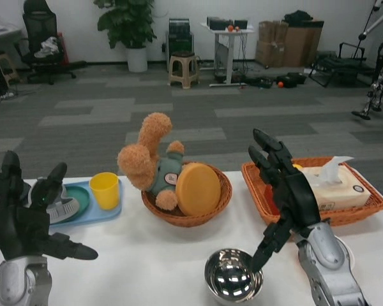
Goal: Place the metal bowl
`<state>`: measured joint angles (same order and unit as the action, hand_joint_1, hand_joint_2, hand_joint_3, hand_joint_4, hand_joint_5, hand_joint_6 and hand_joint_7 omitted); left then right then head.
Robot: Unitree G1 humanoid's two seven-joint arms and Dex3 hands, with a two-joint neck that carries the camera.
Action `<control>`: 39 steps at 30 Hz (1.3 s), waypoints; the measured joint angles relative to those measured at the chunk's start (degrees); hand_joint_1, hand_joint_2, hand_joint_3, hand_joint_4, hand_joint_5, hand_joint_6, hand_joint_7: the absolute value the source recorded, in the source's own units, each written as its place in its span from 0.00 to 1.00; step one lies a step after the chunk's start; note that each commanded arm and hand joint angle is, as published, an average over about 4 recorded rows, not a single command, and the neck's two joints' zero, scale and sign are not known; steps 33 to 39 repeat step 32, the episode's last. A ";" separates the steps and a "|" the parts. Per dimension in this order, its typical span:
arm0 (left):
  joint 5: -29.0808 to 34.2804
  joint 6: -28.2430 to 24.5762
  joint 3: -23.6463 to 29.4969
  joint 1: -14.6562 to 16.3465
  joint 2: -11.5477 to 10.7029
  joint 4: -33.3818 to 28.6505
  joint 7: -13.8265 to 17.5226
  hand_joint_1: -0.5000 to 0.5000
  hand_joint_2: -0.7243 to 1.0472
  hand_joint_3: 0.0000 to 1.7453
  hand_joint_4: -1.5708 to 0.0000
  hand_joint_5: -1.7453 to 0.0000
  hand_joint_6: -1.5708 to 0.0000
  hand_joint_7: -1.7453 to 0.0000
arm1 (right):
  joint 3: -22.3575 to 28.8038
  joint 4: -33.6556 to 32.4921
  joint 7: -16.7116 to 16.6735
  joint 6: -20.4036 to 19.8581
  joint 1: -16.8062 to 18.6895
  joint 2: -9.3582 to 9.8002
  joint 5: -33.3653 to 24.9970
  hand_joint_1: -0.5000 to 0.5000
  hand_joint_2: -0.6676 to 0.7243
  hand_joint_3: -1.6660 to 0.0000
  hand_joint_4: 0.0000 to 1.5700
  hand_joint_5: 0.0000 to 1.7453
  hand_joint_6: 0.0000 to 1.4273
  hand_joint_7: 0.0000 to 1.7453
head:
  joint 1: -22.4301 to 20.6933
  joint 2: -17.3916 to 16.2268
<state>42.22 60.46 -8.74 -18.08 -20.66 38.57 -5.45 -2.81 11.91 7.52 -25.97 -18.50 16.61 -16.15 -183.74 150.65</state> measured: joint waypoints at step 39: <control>-0.14 0.00 -0.23 0.00 0.01 0.00 0.00 0.02 0.00 0.05 0.55 0.94 0.89 0.96 | -2.48 6.23 -7.70 -9.89 -1.21 -0.34 -2.06 0.03 0.95 1.00 0.00 0.00 0.00 0.16 | 0.30 3.78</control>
